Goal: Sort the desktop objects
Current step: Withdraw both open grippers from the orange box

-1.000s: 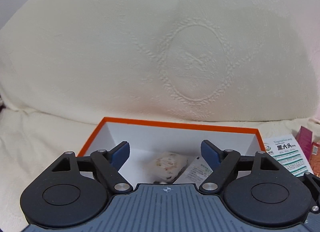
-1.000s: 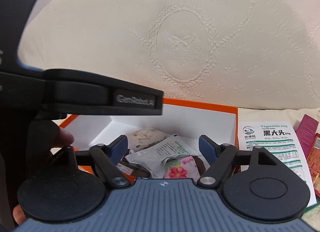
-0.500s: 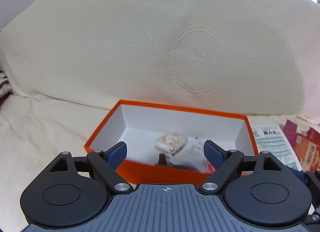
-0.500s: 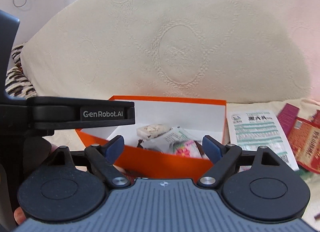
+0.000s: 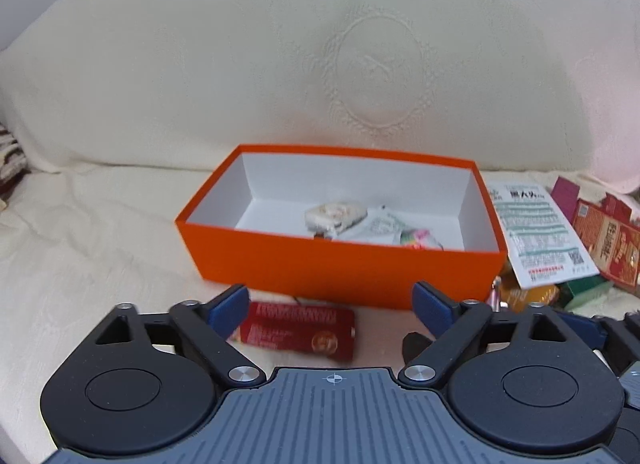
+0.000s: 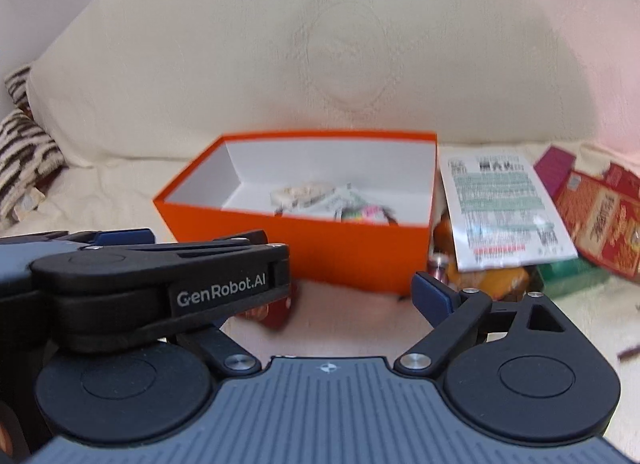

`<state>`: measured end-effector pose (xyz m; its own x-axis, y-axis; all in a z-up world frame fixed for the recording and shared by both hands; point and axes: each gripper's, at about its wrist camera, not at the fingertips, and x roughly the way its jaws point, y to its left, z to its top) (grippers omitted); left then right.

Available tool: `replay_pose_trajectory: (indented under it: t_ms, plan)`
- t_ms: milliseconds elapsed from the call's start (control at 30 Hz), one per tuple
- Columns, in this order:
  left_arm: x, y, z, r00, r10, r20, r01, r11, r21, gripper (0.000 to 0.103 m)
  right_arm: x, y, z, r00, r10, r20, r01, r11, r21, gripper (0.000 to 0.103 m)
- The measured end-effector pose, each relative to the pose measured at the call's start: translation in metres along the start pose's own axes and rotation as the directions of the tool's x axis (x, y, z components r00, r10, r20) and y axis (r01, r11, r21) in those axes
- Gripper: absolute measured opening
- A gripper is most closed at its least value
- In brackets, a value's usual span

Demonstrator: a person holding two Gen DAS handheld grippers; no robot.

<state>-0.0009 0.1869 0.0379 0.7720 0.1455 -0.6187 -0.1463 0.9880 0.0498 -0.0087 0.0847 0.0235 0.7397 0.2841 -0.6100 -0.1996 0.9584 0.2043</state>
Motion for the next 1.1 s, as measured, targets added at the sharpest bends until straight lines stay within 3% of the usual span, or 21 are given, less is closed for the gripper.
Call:
replay_pose_trajectory:
  t_ms: [400,733,1100]
  plan:
    - [-0.007,0.002,-0.011,0.999,0.03,-0.017,-0.03,1.0,-0.001,0.099,-0.004,0.004,-0.013,1.0,0.001,-0.03,0.0,1.0,0.021,0.093]
    - [-0.001,-0.004,-0.013,0.999,-0.006,-0.033,0.006,1.0,0.004,0.103,0.0,-0.006,-0.018,0.999,0.003,-0.04,-0.001,0.999,0.032,0.093]
    - [0.005,-0.003,-0.012,0.999,0.034,-0.033,-0.034,0.999,0.007,0.103,0.001,-0.009,-0.02,0.999,0.003,-0.043,-0.002,0.999,0.044,0.093]
